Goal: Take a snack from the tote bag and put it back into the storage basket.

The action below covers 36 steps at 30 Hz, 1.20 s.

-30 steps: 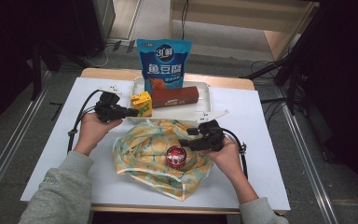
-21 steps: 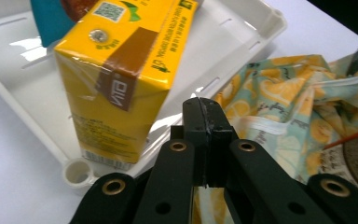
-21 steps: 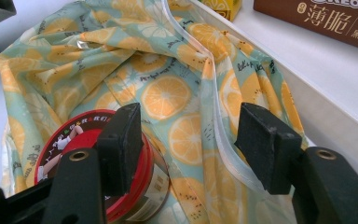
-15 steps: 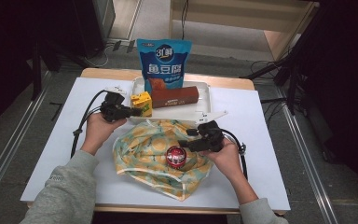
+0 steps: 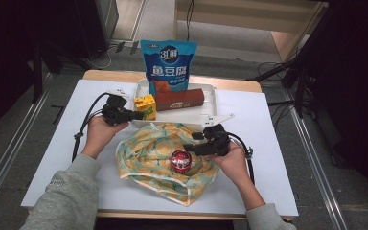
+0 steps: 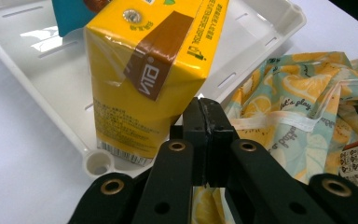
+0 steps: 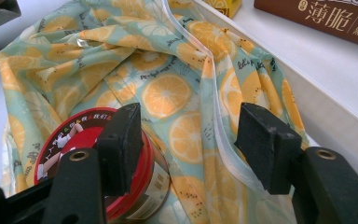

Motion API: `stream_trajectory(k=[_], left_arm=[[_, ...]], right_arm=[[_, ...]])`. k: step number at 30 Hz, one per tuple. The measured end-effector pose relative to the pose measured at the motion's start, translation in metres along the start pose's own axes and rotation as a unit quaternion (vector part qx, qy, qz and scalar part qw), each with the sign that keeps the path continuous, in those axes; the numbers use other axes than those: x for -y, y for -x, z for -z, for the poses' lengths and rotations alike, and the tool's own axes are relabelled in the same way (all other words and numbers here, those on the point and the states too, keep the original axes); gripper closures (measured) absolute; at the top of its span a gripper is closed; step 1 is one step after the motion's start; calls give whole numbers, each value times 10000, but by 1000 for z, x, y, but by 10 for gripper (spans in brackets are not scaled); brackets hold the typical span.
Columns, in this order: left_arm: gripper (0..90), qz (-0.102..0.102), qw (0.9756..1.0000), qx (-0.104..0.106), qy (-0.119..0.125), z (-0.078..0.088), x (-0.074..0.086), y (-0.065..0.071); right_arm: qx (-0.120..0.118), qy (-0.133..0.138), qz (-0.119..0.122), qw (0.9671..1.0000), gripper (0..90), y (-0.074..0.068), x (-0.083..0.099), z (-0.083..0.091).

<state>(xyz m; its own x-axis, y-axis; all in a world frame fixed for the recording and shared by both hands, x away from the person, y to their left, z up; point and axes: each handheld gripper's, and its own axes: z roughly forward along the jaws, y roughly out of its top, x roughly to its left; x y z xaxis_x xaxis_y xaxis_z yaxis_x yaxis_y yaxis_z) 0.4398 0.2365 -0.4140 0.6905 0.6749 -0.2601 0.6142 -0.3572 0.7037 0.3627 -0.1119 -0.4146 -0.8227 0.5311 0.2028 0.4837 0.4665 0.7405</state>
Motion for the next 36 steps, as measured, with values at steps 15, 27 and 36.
stream_trajectory(k=[15,27,36], left_arm=[[900,45,10000,-70,3,4,2,-7],[900,128,9999,-91,1,8,5,-12],[893,178,9998,-29,7,9,6,-14]], right_arm=[[0,-6,2,10000,416,0,0,0],[-3,12,-17,10000,416,0,0,0],[-10,19,-24,10000,417,0,0,1]])
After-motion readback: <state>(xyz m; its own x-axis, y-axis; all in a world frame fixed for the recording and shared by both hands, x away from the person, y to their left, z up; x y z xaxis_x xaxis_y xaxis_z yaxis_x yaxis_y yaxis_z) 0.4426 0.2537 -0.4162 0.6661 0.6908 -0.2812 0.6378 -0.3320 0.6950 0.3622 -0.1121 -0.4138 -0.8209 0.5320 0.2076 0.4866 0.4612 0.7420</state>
